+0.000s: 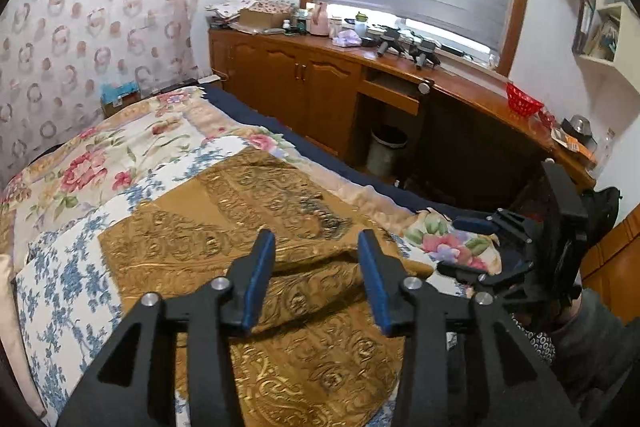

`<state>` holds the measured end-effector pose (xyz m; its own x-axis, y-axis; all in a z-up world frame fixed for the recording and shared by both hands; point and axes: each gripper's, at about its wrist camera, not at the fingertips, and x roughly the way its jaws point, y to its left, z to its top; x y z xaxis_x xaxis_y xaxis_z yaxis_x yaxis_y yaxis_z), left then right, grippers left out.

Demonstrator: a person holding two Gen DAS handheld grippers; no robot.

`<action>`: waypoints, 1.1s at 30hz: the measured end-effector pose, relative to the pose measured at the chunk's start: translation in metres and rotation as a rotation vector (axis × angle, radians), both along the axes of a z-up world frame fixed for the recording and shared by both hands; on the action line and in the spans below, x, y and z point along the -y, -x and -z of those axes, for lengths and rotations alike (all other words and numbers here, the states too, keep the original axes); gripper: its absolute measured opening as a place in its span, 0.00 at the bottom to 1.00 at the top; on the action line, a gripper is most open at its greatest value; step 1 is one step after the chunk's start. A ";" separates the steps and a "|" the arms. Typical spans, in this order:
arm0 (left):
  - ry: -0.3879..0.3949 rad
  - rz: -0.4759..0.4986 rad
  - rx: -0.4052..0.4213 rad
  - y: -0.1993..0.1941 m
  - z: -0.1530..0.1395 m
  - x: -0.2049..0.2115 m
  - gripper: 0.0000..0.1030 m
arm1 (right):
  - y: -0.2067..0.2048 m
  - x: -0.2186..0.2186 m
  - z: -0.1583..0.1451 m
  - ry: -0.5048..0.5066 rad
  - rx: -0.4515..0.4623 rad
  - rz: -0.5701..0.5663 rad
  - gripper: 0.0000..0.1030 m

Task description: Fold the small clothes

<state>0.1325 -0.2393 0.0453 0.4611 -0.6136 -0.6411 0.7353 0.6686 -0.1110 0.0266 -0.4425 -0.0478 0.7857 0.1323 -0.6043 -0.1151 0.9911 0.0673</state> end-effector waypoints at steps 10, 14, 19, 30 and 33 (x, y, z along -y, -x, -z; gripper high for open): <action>-0.031 -0.174 -0.033 -0.032 0.041 -0.080 0.55 | -0.016 -0.020 -0.014 0.017 0.011 -0.062 0.74; -0.051 -0.234 -0.053 -0.042 0.061 -0.109 0.55 | -0.037 -0.044 -0.020 0.022 0.008 -0.121 0.74; -0.067 -0.306 -0.079 -0.055 0.085 -0.143 0.55 | -0.066 -0.082 -0.029 0.035 0.004 -0.206 0.74; -0.157 -0.361 -0.117 -0.079 0.130 -0.180 0.55 | -0.129 -0.183 -0.025 0.110 -0.059 -0.411 0.74; -0.173 -0.349 -0.121 -0.082 0.138 -0.180 0.55 | -0.143 -0.201 -0.016 0.134 -0.090 -0.443 0.74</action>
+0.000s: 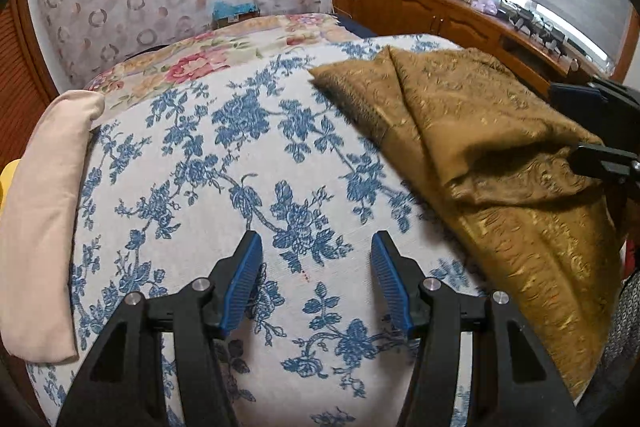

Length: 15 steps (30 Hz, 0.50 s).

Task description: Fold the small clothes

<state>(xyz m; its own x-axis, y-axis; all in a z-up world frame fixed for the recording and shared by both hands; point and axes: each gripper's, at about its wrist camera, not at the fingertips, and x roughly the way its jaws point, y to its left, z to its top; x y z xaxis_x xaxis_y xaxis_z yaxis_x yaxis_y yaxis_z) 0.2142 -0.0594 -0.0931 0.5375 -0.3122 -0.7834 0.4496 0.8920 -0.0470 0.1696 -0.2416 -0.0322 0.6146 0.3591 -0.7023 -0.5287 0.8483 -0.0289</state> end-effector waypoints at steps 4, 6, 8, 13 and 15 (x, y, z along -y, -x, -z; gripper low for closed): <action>-0.008 0.020 0.038 0.004 0.002 0.002 0.56 | -0.016 -0.017 0.016 0.046 -0.040 -0.034 0.74; -0.007 0.020 0.036 0.003 0.002 0.003 0.57 | -0.021 -0.020 0.022 0.058 -0.056 -0.042 0.74; -0.009 0.021 0.037 0.003 0.002 0.003 0.58 | -0.025 -0.024 0.029 0.071 -0.073 -0.050 0.74; -0.018 0.066 0.023 0.002 0.004 0.009 0.79 | -0.030 -0.029 0.044 0.117 -0.107 -0.068 0.74; -0.025 0.077 0.022 0.002 0.004 0.013 0.84 | -0.031 -0.030 0.050 0.133 -0.121 -0.071 0.75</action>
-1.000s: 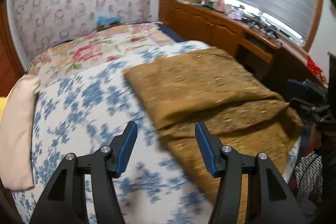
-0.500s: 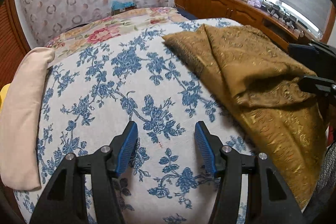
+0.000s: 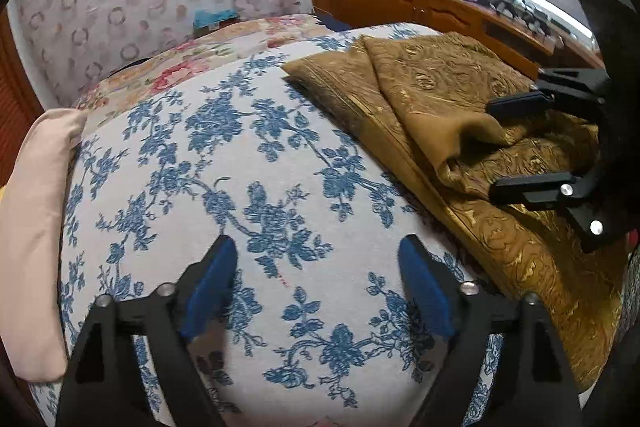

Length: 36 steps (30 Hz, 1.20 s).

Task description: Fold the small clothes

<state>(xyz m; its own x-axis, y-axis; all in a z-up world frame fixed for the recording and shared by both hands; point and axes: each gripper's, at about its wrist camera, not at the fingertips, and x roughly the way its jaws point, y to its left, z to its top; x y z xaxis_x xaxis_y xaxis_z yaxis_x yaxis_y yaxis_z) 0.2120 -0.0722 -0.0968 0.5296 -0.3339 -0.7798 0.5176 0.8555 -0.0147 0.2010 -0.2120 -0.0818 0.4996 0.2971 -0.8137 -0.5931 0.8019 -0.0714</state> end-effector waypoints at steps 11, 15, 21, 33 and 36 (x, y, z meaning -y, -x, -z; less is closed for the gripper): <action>-0.004 -0.026 -0.006 0.002 0.001 0.000 0.90 | -0.001 0.009 0.003 0.013 -0.020 -0.031 0.23; -0.006 -0.032 -0.006 0.003 0.002 0.000 0.91 | 0.000 0.017 -0.007 0.002 -0.009 -0.030 0.02; 0.003 -0.059 -0.015 0.003 0.001 -0.002 0.91 | -0.007 0.046 -0.042 -0.055 0.069 0.042 0.01; 0.211 -0.097 0.059 -0.013 -0.042 0.001 0.91 | -0.082 0.157 -0.062 -0.029 0.126 0.319 0.02; 0.204 -0.074 0.062 -0.016 -0.042 0.015 0.91 | -0.094 0.182 -0.050 0.005 0.117 0.416 0.10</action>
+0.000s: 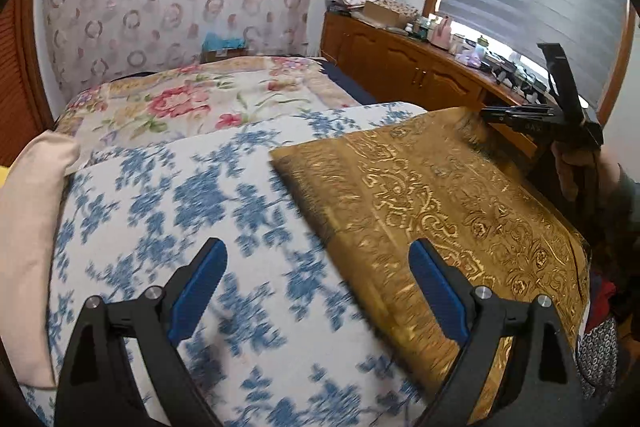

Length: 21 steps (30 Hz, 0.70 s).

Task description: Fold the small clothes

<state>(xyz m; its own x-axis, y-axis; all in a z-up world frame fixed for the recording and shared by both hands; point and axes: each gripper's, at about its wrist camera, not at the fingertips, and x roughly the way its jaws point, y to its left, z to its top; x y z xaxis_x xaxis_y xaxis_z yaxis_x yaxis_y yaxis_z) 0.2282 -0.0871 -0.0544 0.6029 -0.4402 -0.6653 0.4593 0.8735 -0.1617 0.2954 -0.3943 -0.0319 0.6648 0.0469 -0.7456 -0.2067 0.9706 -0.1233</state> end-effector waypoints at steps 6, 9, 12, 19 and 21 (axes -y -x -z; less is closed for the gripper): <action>-0.060 0.039 -0.029 -0.007 0.014 0.028 0.91 | 0.010 0.025 -0.002 -0.099 -0.002 0.033 0.21; -0.086 0.049 -0.048 -0.008 0.021 0.036 0.91 | 0.016 0.021 -0.003 -0.117 -0.004 0.007 0.27; -0.103 0.052 -0.059 -0.007 0.025 0.042 0.91 | 0.020 0.011 0.001 -0.141 -0.020 -0.034 0.34; -0.132 0.056 -0.090 -0.007 0.038 0.050 0.91 | 0.016 -0.007 0.026 -0.099 -0.098 -0.090 0.38; -0.137 0.059 -0.090 -0.006 0.038 0.051 0.91 | 0.014 -0.006 0.034 -0.072 -0.124 -0.080 0.38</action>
